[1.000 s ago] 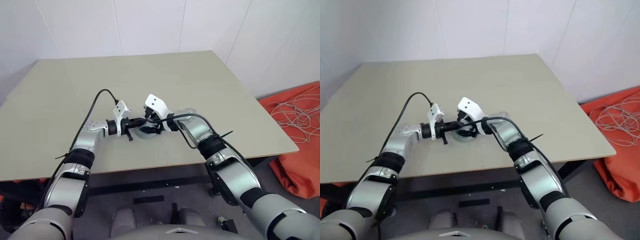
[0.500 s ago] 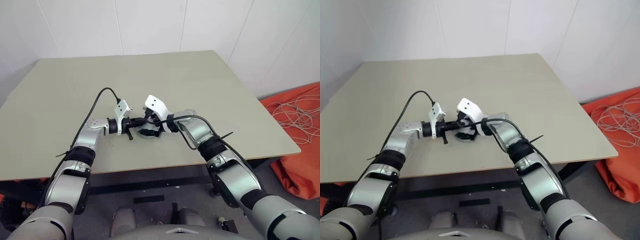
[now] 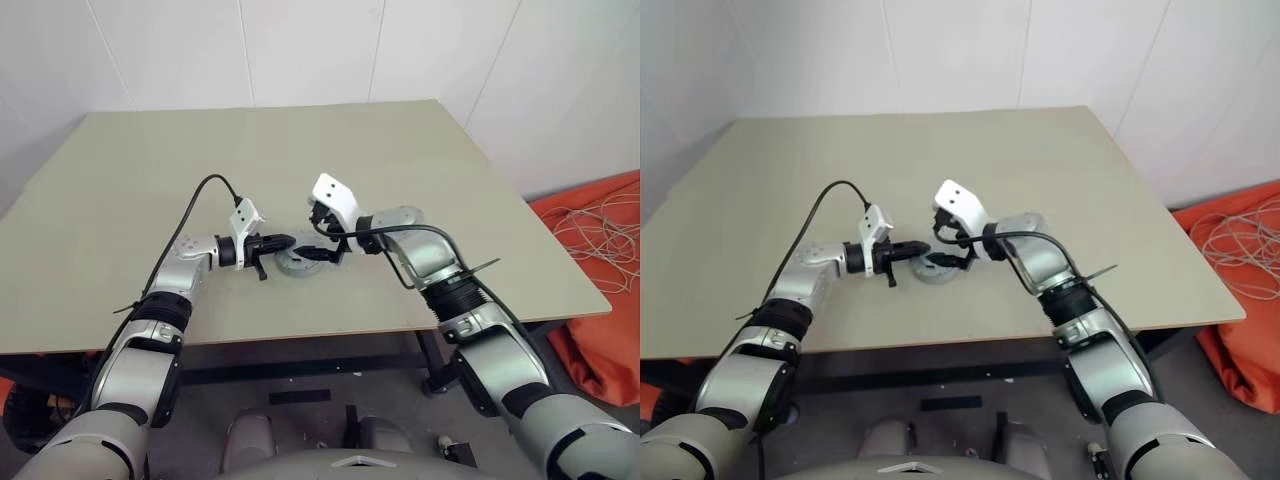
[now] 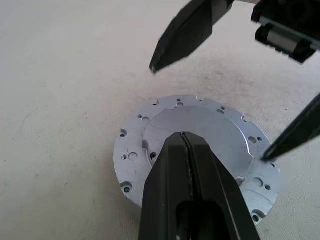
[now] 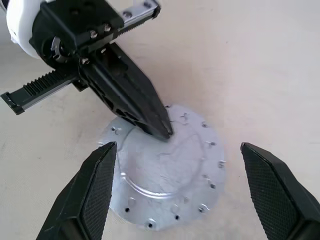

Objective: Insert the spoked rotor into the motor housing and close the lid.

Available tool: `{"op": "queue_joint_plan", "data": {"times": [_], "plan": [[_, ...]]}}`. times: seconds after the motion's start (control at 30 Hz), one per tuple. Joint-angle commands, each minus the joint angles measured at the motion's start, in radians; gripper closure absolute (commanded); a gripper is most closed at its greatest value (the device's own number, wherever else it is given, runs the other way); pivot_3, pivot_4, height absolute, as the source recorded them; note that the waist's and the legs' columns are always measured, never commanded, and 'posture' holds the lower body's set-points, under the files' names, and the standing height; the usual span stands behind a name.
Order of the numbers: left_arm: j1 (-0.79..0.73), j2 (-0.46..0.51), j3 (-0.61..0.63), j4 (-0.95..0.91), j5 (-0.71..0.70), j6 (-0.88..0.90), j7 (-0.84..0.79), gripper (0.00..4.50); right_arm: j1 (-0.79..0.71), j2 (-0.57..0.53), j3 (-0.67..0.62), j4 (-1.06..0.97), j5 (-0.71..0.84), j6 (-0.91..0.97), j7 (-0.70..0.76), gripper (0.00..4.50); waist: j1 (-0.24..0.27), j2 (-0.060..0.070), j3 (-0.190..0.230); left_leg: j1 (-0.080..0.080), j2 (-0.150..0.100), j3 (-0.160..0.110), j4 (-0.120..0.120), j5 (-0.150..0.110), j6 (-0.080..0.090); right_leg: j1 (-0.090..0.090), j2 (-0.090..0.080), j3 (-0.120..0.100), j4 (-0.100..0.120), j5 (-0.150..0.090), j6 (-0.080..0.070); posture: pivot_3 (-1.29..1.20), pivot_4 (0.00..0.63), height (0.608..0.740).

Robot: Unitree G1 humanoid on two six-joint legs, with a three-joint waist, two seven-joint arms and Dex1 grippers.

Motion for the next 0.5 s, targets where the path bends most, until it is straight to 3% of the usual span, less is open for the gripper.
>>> {"op": "queue_joint_plan", "data": {"times": [0.03, 0.13, 0.27, 0.5], "plan": [[-0.014, -0.002, -0.002, 0.018, 0.009, -0.008, -0.009, 4.50, 0.028, -0.043, -0.041, -0.103, 0.034, 0.054, -0.004, 0.03, 0.002, 0.000, 0.000, 0.000, 0.000, 0.000, 0.000, 0.000, 0.000, 0.000, 0.000, 0.000, 0.000, 0.001, 0.001, 0.00, 0.000, 0.740], [-0.014, -0.005, -0.003, 0.019, 0.009, -0.010, -0.014, 4.50, 0.050, -0.073, -0.084, -0.148, 0.071, 0.154, -0.021, 0.03, 0.003, 0.000, 0.000, 0.000, 0.000, 0.000, 0.000, 0.000, 0.000, 0.000, 0.000, 0.000, 0.000, 0.001, 0.002, 0.00, 0.000, 0.740], [-0.017, -0.007, -0.005, 0.020, 0.009, -0.013, -0.023, 4.50, 0.068, -0.079, -0.154, -0.211, 0.165, 0.422, -0.043, 0.03, 0.004, 0.000, 0.000, 0.000, 0.000, 0.000, 0.000, 0.000, 0.000, 0.000, 0.000, 0.000, 0.000, 0.001, 0.002, 0.00, 0.000, 0.740], [-0.019, -0.015, -0.002, 0.024, 0.010, -0.020, -0.024, 4.50, -0.016, 0.102, -0.438, -0.188, 0.308, 0.917, -0.231, 0.03, 0.008, 0.000, 0.000, -0.001, 0.000, 0.000, 0.000, 0.000, 0.000, -0.001, 0.000, 0.000, 0.000, 0.000, 0.001, 0.00, 0.000, 0.740]]}}
